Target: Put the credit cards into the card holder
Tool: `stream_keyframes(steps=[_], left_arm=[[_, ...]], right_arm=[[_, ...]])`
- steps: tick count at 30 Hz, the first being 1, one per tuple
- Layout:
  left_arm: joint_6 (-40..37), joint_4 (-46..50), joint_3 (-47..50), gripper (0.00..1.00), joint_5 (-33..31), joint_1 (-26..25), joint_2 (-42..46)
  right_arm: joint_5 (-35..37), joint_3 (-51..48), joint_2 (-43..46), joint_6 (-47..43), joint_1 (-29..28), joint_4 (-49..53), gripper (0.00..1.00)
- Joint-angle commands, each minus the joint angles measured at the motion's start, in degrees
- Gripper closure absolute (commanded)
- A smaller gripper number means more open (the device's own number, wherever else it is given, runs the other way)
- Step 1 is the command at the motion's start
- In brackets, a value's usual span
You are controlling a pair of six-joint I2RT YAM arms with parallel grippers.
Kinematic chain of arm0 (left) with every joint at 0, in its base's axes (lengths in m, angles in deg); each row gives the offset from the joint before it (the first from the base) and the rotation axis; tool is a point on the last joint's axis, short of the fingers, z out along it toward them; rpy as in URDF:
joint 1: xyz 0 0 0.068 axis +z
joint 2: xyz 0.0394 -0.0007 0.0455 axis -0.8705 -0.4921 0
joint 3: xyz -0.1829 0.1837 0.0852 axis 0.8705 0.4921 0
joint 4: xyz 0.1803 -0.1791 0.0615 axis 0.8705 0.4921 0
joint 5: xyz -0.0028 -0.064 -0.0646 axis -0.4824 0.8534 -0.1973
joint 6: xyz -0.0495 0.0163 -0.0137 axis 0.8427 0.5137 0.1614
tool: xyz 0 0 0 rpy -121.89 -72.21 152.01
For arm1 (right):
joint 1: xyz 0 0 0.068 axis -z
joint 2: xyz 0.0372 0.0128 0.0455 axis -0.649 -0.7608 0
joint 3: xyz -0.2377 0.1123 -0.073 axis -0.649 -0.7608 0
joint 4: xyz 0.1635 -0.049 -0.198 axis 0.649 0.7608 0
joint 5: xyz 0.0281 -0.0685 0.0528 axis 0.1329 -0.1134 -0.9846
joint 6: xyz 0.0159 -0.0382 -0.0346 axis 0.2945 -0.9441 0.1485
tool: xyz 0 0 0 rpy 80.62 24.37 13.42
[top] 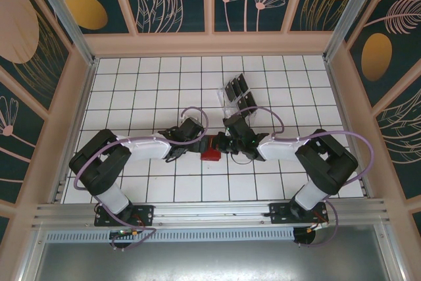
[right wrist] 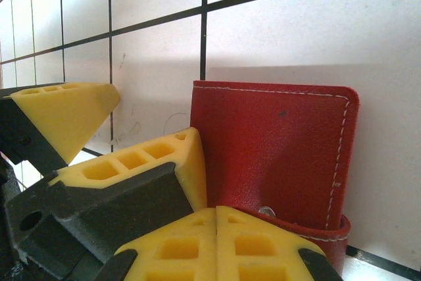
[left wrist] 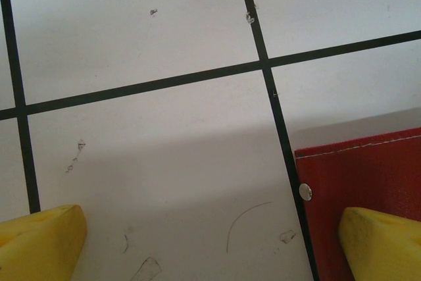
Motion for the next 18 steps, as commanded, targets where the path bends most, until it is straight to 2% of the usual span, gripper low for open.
stream_keyframes(steps=[1,18], left_arm=[[-0.9,1.2,0.1,0.02,0.4,-0.1,-1.9],[-1.2,1.1,0.1,0.01,0.6,-0.1,-2.1]], right_arm=[[-0.2,0.4,-1.5,0.3,0.3,-1.6,1.00],[0.7,-4.6,-4.6,1.8,2.2,-3.6,1.00]])
